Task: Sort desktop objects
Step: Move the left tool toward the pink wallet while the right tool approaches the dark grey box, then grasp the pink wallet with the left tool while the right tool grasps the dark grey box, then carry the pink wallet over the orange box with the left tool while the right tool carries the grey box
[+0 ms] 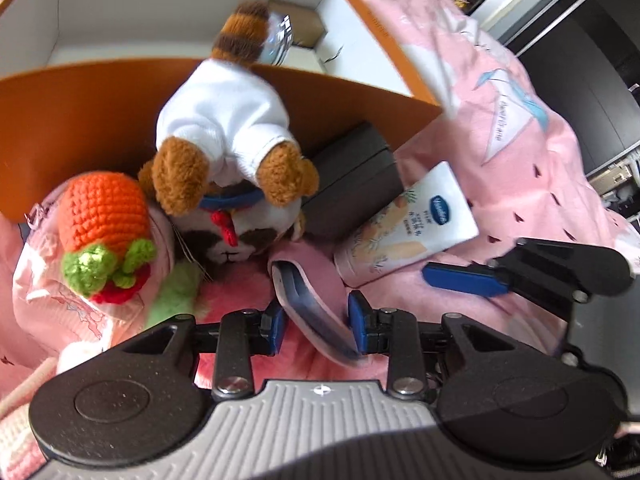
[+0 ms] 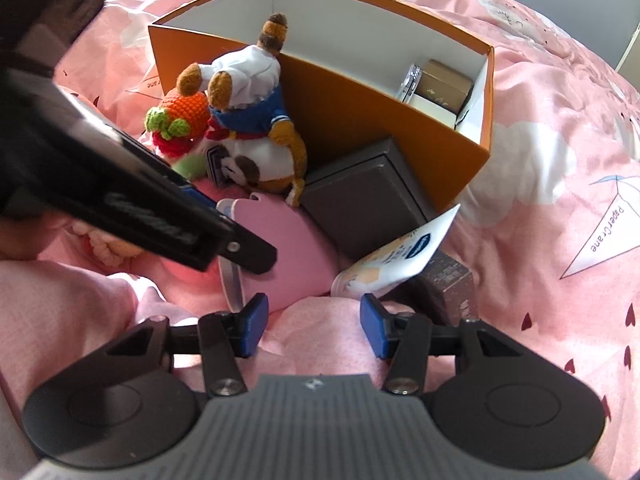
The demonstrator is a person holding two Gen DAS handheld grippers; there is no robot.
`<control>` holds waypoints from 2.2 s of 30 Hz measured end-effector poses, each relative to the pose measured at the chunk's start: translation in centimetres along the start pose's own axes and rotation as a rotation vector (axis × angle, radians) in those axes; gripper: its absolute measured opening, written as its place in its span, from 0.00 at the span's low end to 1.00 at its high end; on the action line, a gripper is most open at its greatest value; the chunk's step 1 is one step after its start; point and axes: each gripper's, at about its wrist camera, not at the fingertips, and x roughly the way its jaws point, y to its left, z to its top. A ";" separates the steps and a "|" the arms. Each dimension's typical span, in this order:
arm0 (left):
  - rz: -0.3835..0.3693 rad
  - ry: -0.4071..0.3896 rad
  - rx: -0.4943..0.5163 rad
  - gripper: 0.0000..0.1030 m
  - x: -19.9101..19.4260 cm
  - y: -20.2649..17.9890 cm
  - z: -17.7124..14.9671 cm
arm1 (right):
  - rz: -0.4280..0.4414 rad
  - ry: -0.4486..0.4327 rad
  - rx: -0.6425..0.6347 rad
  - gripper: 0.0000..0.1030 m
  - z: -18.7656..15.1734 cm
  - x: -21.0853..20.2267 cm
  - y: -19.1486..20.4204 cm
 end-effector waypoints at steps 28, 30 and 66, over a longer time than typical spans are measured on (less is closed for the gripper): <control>-0.024 -0.072 -0.129 0.19 -4.1 2.2 0.2 | -0.053 -0.017 -0.468 0.27 6.4 3.0 -1.7; -0.024 -0.079 -0.143 0.18 -4.5 2.5 0.0 | -0.039 -0.029 -0.477 0.20 6.4 2.4 -1.2; -0.010 -0.082 -0.216 0.18 -4.9 3.7 0.3 | 0.122 0.104 -0.791 0.41 6.2 3.8 0.5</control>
